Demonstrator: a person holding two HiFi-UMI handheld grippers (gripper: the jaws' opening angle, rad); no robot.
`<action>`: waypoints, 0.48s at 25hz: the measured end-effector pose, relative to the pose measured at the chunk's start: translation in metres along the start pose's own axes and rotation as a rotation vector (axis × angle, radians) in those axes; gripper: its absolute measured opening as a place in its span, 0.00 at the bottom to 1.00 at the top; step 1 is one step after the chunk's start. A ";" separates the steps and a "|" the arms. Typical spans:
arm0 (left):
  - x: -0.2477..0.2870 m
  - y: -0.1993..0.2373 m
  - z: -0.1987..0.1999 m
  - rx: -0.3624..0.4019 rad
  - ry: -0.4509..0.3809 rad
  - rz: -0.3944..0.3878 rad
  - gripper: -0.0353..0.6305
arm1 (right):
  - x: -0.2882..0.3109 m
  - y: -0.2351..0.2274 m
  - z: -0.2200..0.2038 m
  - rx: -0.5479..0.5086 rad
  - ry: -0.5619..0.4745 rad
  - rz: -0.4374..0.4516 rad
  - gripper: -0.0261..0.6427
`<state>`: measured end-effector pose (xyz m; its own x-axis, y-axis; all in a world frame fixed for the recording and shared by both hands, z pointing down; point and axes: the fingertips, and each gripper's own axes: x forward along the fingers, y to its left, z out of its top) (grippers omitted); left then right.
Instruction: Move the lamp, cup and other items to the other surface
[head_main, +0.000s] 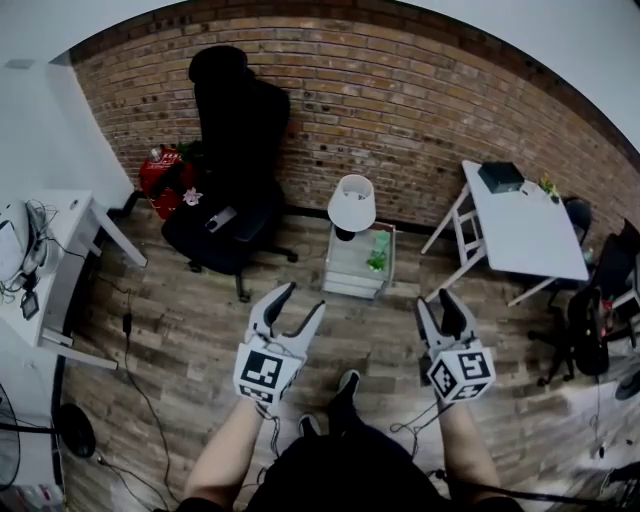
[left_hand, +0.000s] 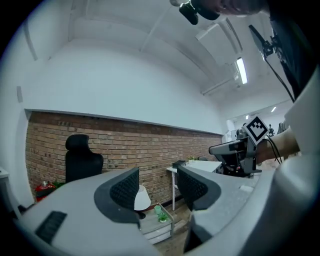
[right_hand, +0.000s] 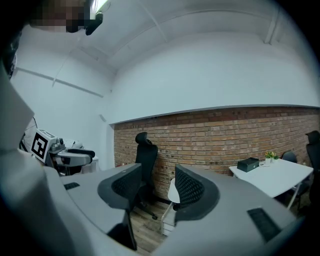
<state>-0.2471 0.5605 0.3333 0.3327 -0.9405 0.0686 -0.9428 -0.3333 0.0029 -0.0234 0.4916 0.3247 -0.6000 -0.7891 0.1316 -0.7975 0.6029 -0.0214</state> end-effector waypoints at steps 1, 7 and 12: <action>0.004 0.005 0.000 0.006 0.010 0.006 0.39 | 0.010 -0.004 -0.002 0.013 -0.003 0.004 0.36; 0.058 0.026 -0.015 0.020 0.098 0.006 0.40 | 0.079 -0.027 -0.020 0.049 0.025 0.078 0.35; 0.122 0.033 -0.029 0.025 0.158 -0.004 0.41 | 0.128 -0.074 -0.037 0.088 0.055 0.108 0.35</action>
<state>-0.2382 0.4370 0.3709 0.3277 -0.9175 0.2253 -0.9399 -0.3408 -0.0211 -0.0390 0.3505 0.3795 -0.6803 -0.7111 0.1775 -0.7323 0.6694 -0.1247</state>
